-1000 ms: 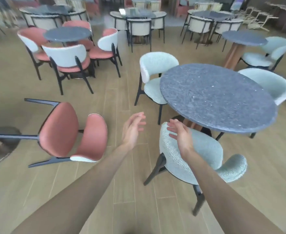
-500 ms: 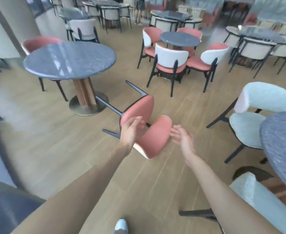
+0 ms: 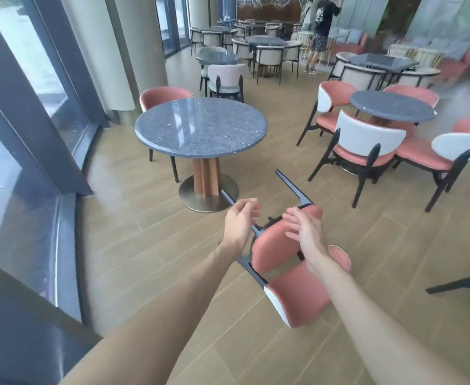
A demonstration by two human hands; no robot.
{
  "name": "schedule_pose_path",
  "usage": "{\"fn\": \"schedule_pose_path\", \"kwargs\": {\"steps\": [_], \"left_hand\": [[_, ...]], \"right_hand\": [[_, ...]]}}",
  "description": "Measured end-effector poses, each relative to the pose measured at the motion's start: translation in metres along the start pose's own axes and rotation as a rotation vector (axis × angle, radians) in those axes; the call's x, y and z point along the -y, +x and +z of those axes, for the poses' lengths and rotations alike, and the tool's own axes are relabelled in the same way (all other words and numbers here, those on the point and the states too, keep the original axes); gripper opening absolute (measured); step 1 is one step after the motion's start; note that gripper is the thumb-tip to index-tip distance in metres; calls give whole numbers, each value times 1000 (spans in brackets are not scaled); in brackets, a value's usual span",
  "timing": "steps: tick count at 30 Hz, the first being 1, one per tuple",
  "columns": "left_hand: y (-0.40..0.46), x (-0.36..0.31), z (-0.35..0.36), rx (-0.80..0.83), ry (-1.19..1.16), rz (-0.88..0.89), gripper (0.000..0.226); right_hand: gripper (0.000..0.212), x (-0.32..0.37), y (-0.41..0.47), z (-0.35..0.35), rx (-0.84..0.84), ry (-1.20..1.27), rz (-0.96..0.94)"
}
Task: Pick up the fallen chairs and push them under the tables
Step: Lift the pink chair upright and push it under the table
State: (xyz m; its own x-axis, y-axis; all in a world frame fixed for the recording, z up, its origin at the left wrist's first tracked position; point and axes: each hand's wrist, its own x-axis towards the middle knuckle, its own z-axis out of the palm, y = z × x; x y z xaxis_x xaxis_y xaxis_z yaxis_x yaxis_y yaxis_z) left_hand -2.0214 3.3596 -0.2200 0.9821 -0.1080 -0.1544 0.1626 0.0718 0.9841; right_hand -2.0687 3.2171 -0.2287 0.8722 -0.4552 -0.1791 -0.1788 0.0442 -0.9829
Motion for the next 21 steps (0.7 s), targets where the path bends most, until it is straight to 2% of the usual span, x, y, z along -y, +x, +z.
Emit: {"fn": "schedule_pose_path", "kwargs": {"steps": [6,12,17,21], "left_hand": [[45,-4,25,-161,-27,24,27],[80,9,85,-419,-117,3,30],[97,28,155,-489,-169,-45,28],[131,36,184,-516,-170,-63,24]], "right_hand": [[27,12,77,3,156,-20,-14],[19,22,150,-39,336,-38,-34],[20,36,204,-69,414,-59,-11],[19,30,240,-79,467,-93,2]]}}
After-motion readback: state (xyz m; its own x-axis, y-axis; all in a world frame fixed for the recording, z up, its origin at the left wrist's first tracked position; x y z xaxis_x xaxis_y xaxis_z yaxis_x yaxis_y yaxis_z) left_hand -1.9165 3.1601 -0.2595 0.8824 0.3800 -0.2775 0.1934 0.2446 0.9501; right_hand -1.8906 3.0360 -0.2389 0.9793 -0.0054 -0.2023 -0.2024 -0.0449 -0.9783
